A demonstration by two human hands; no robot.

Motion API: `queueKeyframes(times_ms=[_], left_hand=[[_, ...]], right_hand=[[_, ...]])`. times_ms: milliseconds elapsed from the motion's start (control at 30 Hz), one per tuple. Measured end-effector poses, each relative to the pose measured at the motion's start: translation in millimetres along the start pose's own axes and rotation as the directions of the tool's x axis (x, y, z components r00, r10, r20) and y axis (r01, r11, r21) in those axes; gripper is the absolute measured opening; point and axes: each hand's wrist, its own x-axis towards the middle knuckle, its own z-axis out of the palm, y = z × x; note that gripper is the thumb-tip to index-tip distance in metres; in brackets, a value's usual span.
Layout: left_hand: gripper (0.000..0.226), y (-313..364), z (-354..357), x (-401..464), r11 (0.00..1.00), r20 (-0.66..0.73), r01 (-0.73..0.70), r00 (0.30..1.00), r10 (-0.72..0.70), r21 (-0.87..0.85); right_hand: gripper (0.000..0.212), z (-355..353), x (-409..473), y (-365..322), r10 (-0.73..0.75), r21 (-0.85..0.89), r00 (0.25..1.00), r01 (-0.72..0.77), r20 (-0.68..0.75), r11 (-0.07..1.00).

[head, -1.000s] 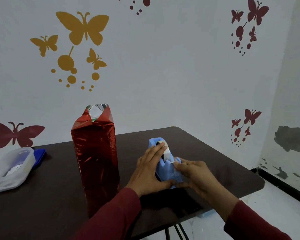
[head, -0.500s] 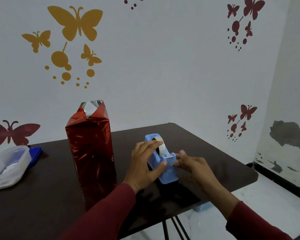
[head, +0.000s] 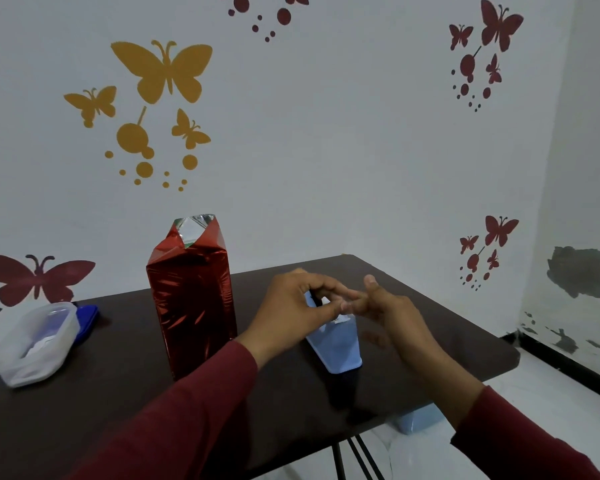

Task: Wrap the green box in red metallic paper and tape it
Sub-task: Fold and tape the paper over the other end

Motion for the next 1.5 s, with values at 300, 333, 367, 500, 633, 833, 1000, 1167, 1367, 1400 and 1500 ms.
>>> queueKeyframes(times_ms=[300,333,367,500,633,833,1000,1167,1367,1400,1500], left_hand=[[0.016,26,-54,12,0.998,-0.147,0.051,0.988,-0.047,0.021],[0.016,27,-62,13,0.998,-0.158,0.06,0.986,-0.054,0.033],[0.016,29,-68,14,0.996,-0.154,0.063,0.987,-0.054,0.058],[0.014,36,-93,15,0.983,-0.137,0.082,0.989,-0.06,0.163],[0.014,44,-113,14,0.972,-0.142,0.122,0.985,-0.094,0.202],[0.021,55,-141,10,0.93,-0.213,0.134,0.975,-0.062,0.344],[0.031,54,-175,6,0.926,-0.274,0.169,0.959,-0.075,0.339],[0.082,39,-209,8,0.797,-0.125,0.278,0.96,-0.25,0.537],[0.064,16,-217,19,0.739,0.015,0.255,0.941,-0.338,0.623],[0.055,16,-219,22,0.762,0.012,0.248,0.948,-0.318,0.598],[0.04,19,-227,31,0.847,-0.044,0.241,0.967,-0.251,0.473]], right_hand=[[0.031,29,-4,-46,0.107,0.261,0.993,-0.118,0.054,0.958],[0.038,32,-4,-49,0.025,0.178,0.998,-0.033,0.05,0.984],[0.043,35,-4,-54,-0.054,0.083,0.997,0.05,0.047,0.995],[0.045,53,1,-69,-0.242,-0.176,0.967,0.253,0.081,0.951],[0.045,69,5,-74,-0.294,-0.206,0.949,0.312,0.115,0.928],[0.043,91,15,-79,-0.222,-0.117,0.97,0.233,0.097,0.965],[0.048,111,30,-77,-0.186,-0.027,0.983,0.186,-0.002,0.982],[0.077,137,55,-70,-0.267,-0.146,0.962,0.256,-0.06,0.956],[0.091,170,83,-74,-0.141,-0.061,0.99,0.141,0.002,0.988],[0.094,176,86,-75,-0.107,-0.026,0.994,0.107,0.013,0.994],[0.096,187,93,-75,-0.023,0.076,0.998,0.02,0.051,0.997]])
